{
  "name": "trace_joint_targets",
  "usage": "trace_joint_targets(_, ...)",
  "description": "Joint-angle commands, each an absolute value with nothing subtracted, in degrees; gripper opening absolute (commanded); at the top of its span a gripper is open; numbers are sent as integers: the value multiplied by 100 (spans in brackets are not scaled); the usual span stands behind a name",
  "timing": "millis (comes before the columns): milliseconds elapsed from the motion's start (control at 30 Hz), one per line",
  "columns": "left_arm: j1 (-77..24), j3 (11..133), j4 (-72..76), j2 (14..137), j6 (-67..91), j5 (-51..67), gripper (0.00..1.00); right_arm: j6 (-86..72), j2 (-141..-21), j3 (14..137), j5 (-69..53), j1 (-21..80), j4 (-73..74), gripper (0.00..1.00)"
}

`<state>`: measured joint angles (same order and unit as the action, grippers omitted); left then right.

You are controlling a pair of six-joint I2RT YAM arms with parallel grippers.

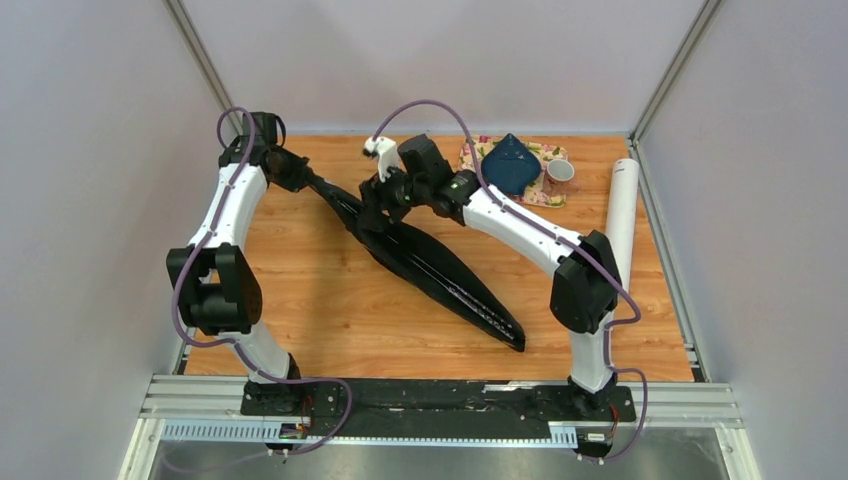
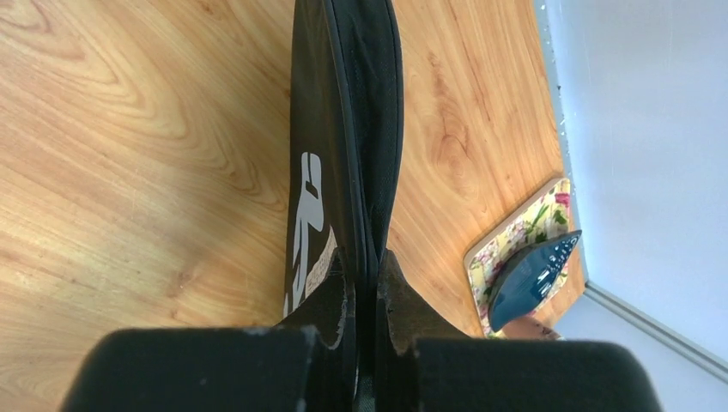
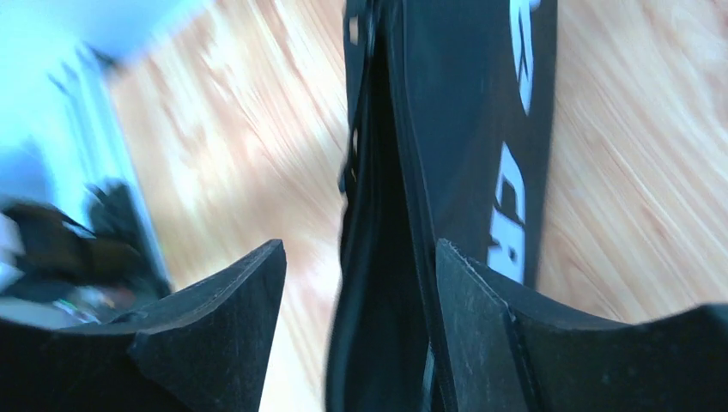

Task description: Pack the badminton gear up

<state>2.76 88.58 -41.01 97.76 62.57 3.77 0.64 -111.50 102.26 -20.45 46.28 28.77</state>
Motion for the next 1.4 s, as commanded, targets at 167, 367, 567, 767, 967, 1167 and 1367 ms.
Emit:
trace_joint_targets(167,290,9044,-4676,9651,6635,325,0,-3024,-12470,12284,-2927,4368,1721,26)
trace_joint_targets(367,281,9009,-4754,9554,6785,316,0,-2848,-12788,12542,-2953,4395,1468,16)
trace_joint_targets(567,281,8983,-4807,9571,6926,404,0,-2988,-12727,12271,-2953,4412,1416,5)
trace_joint_targets(767,281,8903,-4817,9519,7057,334,0,-3296,-12305,11505,-2646,4412,1204,0)
trace_joint_targets(967,290,8851,-4825,9448,7084,334,0,-3620,-12349,11268,-2320,4386,1020,0)
trace_joint_targets(1167,281,8781,-4808,9387,7075,360,0,-3875,-12410,11355,-2232,4377,783,8)
trace_joint_targets(1367,281,8535,-4685,9308,7075,466,0,-4087,-12674,11681,-2469,4298,721,12)
